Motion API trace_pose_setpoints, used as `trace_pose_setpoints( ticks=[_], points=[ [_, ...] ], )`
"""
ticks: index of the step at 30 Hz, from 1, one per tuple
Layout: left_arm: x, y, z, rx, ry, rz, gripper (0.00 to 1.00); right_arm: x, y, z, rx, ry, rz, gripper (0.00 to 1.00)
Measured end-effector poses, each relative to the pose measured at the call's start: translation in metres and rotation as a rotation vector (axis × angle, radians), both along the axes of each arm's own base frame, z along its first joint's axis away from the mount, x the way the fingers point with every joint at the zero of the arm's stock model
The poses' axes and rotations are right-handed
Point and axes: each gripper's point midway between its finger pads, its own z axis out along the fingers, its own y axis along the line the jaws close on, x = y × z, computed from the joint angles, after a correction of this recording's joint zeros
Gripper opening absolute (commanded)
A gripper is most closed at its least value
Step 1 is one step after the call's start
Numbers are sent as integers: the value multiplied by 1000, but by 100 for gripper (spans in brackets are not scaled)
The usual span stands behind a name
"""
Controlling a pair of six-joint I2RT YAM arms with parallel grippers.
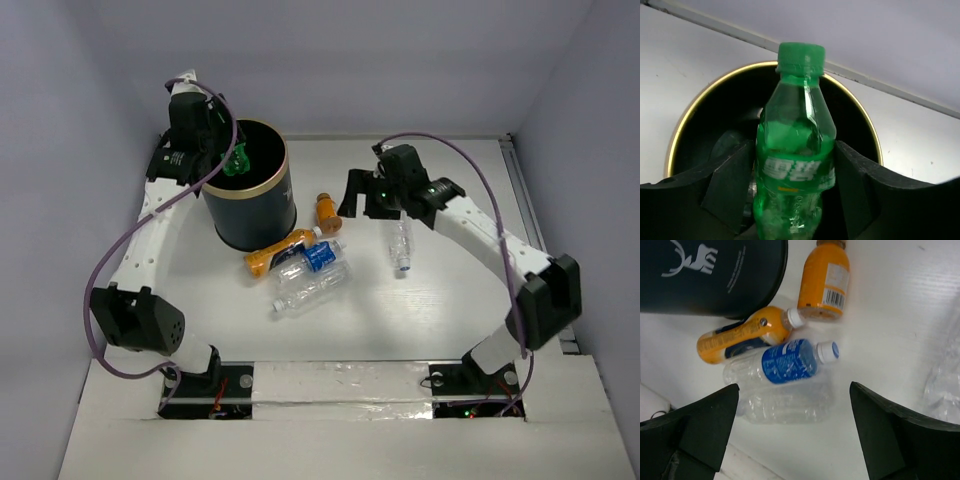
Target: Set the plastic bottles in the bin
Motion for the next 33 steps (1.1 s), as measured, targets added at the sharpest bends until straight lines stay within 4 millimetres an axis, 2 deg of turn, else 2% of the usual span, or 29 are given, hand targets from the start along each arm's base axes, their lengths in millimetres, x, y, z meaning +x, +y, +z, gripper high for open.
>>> trace_pose_setpoints(
  ticks=[1,2,5,9,12,15,19,23,24,26,27,28,33],
  points=[
    [0,0,-5,2,11,-2,64,8,5,-5,-11,6,6,99],
    [0,-1,-9,2,17,-5,71,16,10,-11,-23,13,13,99],
    [3,-3,-7,-4,2,-16,83,42,24,-28,-55,28,29,100],
    [6,-8,1,-15,-30,-42,84,65,38,-58,-99,61,49,100],
    [4,-11,2,-20,-32,-66,83,76,45,-79,-126,89,68,100],
    [-5,-18,12,-35,-52,-113,82,81,51,-96,-142,119,89,100],
    [-41,-36,31,-44,-100,-198,81,84,58,-117,-147,156,117,100],
    [-95,-83,48,-29,-151,-362,81,90,64,-135,-153,181,125,95],
    [-112,-97,49,-28,-160,-417,81,91,65,-139,-153,187,125,88],
    [-138,-112,39,-30,-150,-491,81,93,66,-146,-155,196,124,82],
    [-149,-112,29,-30,-131,-506,81,93,66,-148,-155,202,121,72],
    [-155,-109,18,-29,-110,-507,81,92,67,-150,-155,206,120,68],
    [-185,-94,-47,-30,49,-482,80,96,68,-147,-141,196,99,63]
  ],
)
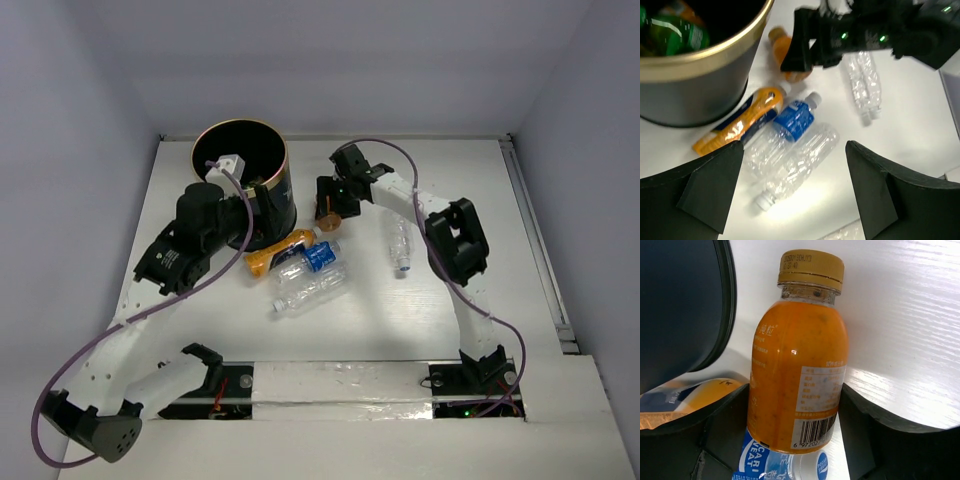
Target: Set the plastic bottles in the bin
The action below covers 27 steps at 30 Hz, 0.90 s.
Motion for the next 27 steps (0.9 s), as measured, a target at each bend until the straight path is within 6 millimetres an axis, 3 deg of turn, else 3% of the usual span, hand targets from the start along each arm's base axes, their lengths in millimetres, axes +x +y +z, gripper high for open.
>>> trace_pose_setpoints(
  ticks=[3,6,9,15,18,21,24,27],
  points=[
    [-10,5,-16,8,53,12,80,1,-3,9,1,-23,-18,61],
    [-13,6,-22,1,69,17,79,-3,-10,37,12,-66,-38,59],
    [-16,6,-35,2,100,20,78,-5,-11,96,83,-160,-50,59],
    [-27,7,-84,21,223,29,76,-10,2,239,321,-367,-46,58],
    [-34,6,-105,19,282,27,76,-7,21,304,435,-463,-24,59],
    [-40,4,-120,12,324,20,76,-8,49,350,543,-518,16,59],
    [-41,1,-125,-1,339,9,76,-10,79,365,634,-504,50,62],
    [-40,-4,-128,-12,343,-9,77,-13,106,347,690,-415,61,68]
  ],
)
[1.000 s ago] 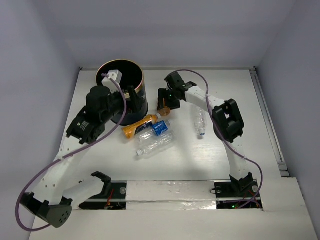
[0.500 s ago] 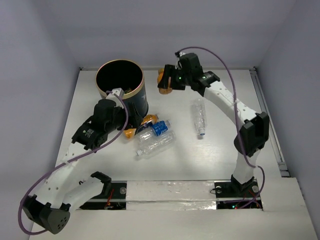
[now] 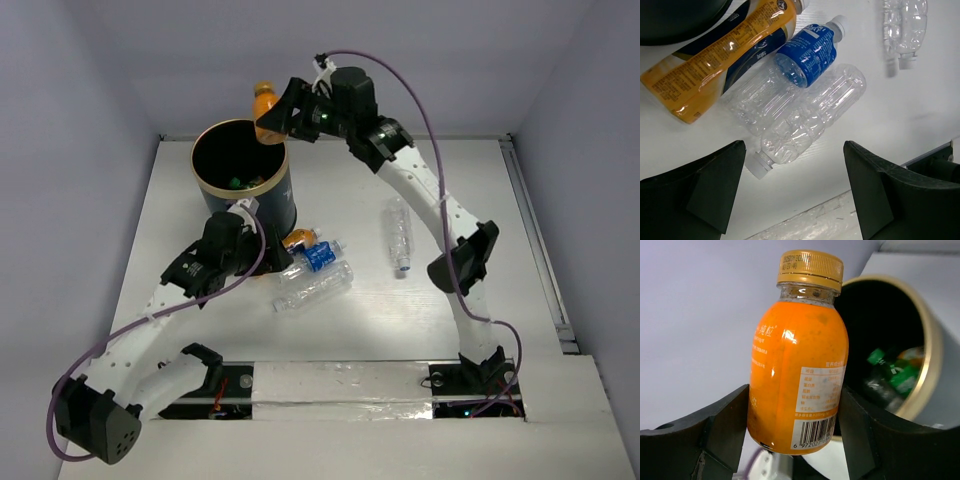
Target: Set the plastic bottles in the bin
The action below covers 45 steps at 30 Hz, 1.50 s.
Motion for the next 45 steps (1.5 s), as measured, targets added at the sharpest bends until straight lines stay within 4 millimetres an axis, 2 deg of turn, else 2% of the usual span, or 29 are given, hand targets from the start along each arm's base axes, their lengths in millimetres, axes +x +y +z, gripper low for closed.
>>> trace_pose_setpoints(
  ticks=[2,3,5,8,10,13,14,17,18,19,21,24,26,29,30,31,33,35,37,45],
  points=[
    [-1,-2,-5,-5,10,-12,78,1,17,-16,23,57,20,76],
    [-2,-3,-9,-5,19,-16,78,1,24,-24,29,81,28,83],
    [-4,-3,-15,-2,34,-21,78,3,41,-39,46,128,45,88],
    [-5,-4,-21,2,48,-30,79,3,56,-57,57,182,58,93],
    [-4,-5,-21,4,47,-35,79,1,59,-62,56,205,59,95],
    [-1,-6,-23,10,40,-42,78,-3,58,-57,61,195,61,95],
    [0,-7,-24,15,39,-46,78,-5,56,-56,59,192,58,91],
    [-1,-13,-31,48,42,-74,74,-12,42,-48,44,171,42,42],
    [-2,-17,-34,65,47,-91,72,-15,34,-48,37,162,27,21],
    [-3,-22,-36,77,51,-109,71,-20,23,-48,23,163,16,15],
    [-3,-31,-38,104,55,-143,65,-29,-2,-47,21,165,-16,11],
    [0,-46,-37,133,47,-188,63,-36,-57,-49,35,152,-86,11],
    [-1,-55,-37,148,36,-218,63,-32,-100,-59,41,152,-159,16],
    [-3,-70,-37,165,23,-270,66,-19,-168,-94,1,180,-300,53],
    [-5,-75,-39,172,21,-293,72,-15,-191,-116,-47,198,-356,73],
    [-5,-80,-40,180,19,-309,75,-8,-208,-125,-62,212,-401,83],
    [-7,-90,-45,202,23,-352,79,-4,-240,-161,-152,251,-482,98],
    [-7,-98,-52,226,29,-386,82,-9,-260,-192,-253,297,-520,100],
    [-7,-107,-60,256,36,-425,83,-16,-272,-211,-343,325,-531,100],
    [3,-128,-75,324,32,-504,83,-28,-301,-259,-578,388,-521,100]
  ],
)
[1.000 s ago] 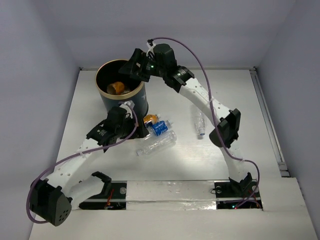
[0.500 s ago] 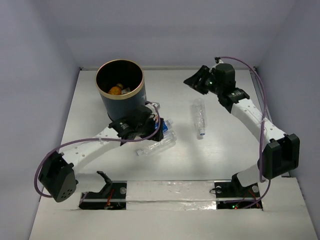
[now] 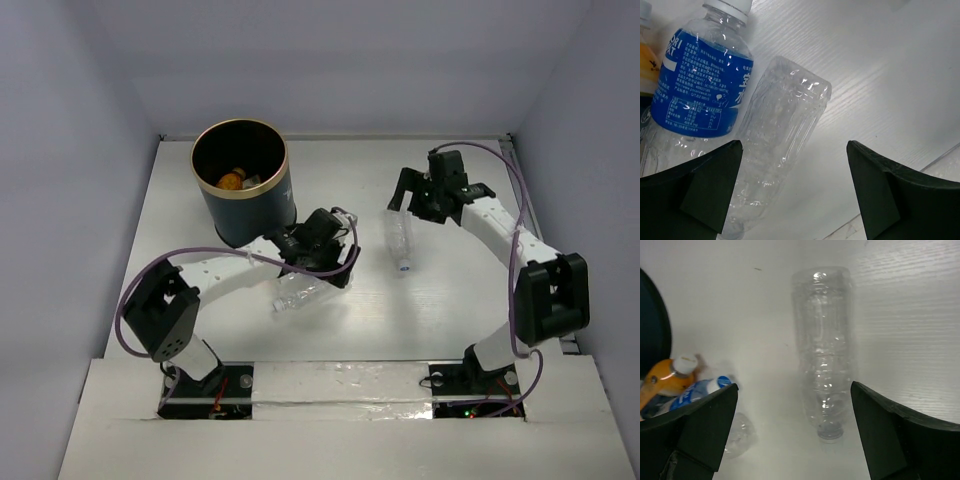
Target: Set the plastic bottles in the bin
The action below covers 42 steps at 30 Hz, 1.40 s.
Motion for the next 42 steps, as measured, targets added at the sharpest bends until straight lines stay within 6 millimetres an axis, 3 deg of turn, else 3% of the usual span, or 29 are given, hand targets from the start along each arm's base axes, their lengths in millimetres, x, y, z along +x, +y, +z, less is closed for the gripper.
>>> trace_pose_setpoints(
  ticks=[7,14,17,22,26,29,31,33,38,42],
  points=[
    [-3,0,-31,76,40,-35,83,-3,-15,-50,-87,154,40,100],
    [-11,-3,-49,113,75,-70,80,6,-8,-87,-113,271,120,100],
    [-16,-8,-52,110,84,-89,70,11,-4,-94,-107,291,139,99],
    [-22,-17,-52,92,81,-118,41,17,2,-100,-90,307,160,95],
    [-25,-21,-51,80,88,-128,35,16,4,-104,-79,323,169,93],
    [-27,-21,-43,71,97,-127,33,15,5,-108,-75,331,172,83],
    [-25,-25,-27,53,88,-123,32,15,6,-108,-73,333,174,72],
    [-16,-37,11,-4,41,-117,32,15,6,-108,-68,332,173,71],
    [20,-63,150,-252,-177,-78,31,12,9,-105,-46,311,171,67],
    [55,-38,245,-400,-334,26,31,0,10,-81,-9,262,170,65]
  ],
)
